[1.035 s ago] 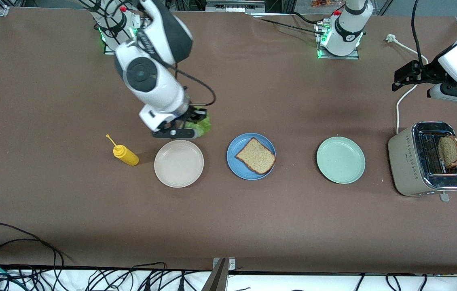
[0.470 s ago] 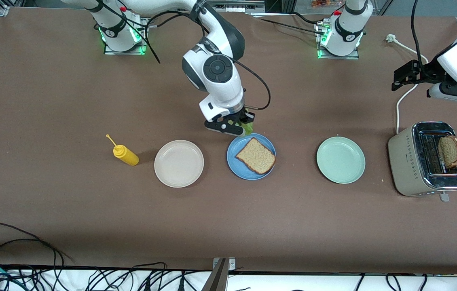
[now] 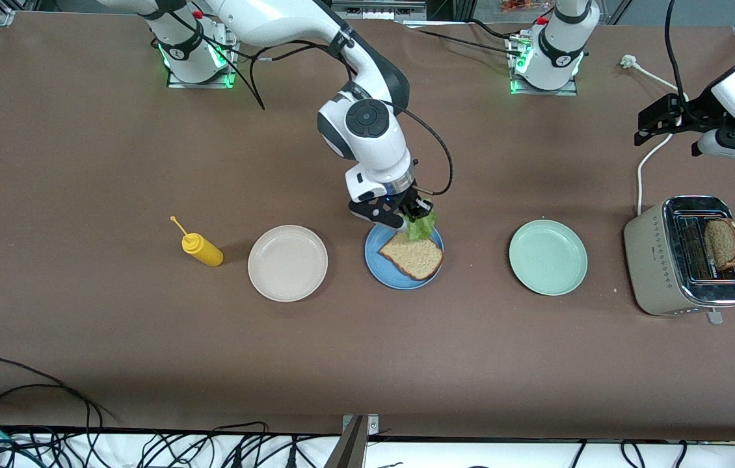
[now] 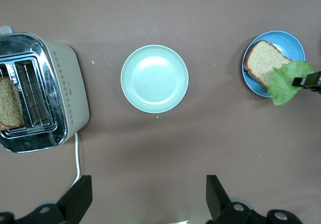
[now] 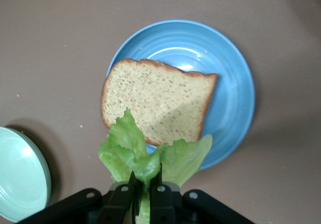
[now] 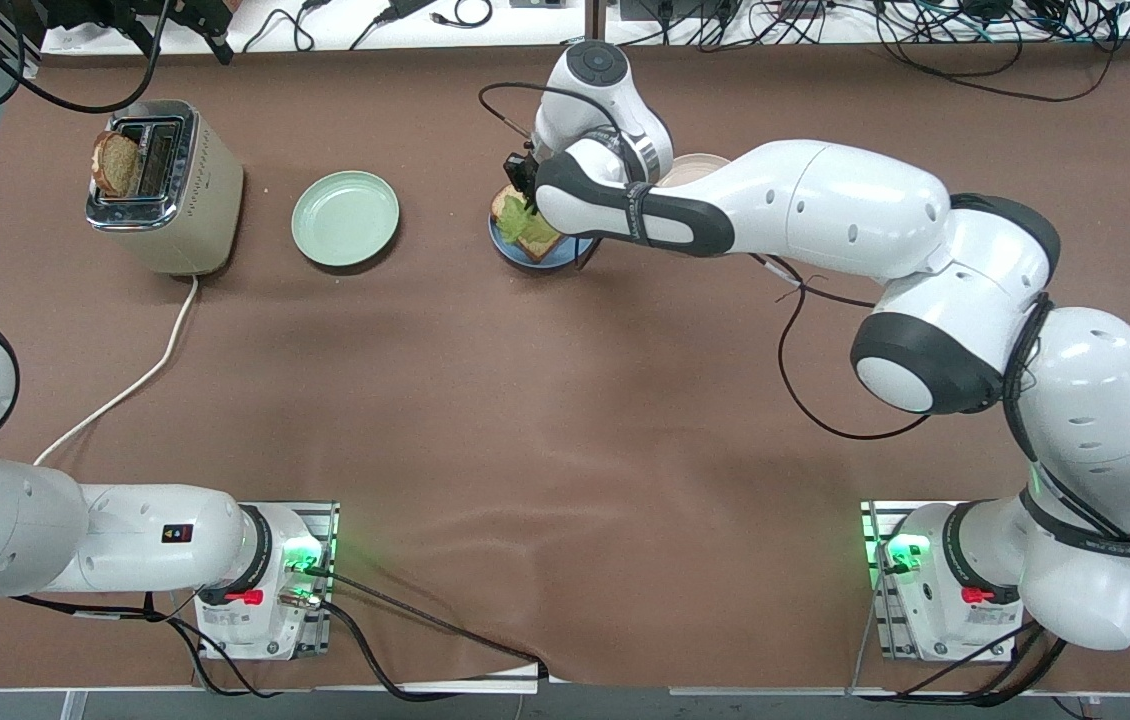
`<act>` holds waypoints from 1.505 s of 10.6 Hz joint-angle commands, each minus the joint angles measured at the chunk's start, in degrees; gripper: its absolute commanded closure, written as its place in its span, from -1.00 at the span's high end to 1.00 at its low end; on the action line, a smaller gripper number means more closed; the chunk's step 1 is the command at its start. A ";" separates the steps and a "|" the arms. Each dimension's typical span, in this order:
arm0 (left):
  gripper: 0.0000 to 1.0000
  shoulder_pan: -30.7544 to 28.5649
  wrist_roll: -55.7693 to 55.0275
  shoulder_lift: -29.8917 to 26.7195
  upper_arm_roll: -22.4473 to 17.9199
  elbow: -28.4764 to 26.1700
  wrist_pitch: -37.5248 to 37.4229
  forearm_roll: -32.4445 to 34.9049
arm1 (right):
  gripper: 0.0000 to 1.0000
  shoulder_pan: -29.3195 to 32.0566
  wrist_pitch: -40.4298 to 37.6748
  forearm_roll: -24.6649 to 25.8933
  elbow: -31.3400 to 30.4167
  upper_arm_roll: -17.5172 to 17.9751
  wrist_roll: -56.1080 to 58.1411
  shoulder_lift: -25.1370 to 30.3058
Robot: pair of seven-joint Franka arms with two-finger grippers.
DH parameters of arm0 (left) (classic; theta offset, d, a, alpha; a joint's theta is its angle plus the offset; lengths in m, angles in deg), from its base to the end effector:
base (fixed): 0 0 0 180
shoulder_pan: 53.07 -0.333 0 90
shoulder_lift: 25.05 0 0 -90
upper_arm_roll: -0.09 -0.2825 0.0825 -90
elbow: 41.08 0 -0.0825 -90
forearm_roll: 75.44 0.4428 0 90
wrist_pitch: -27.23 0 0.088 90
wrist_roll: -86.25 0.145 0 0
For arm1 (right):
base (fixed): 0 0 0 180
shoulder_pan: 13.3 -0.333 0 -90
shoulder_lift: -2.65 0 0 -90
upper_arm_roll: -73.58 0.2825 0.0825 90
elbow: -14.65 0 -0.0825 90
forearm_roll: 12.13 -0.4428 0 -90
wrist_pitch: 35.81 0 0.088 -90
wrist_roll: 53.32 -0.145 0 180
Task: Make sandwich in blue plate with both arms
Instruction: 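Lower the lettuce onto the bread and open the right gripper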
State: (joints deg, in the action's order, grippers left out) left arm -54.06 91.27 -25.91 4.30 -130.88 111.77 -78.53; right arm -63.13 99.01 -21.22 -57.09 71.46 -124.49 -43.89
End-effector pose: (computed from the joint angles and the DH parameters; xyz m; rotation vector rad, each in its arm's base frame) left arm 0.5947 -0.0419 0.5562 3.0771 -0.2263 -0.1173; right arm 0.5401 0.6127 0.2169 -2.7547 0.6880 -0.0834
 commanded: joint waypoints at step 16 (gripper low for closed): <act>1.00 -0.24 -0.28 0.68 -0.17 1.90 -1.21 0.28 | 1.00 -2.63 9.41 1.70 2.04 -5.77 3.05 -7.77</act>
State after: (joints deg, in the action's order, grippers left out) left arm -54.25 91.27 -25.91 4.17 -130.78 111.75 -78.52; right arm -64.89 108.22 -21.18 -55.65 67.41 -122.32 -51.49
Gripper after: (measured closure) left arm 0.000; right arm 0.863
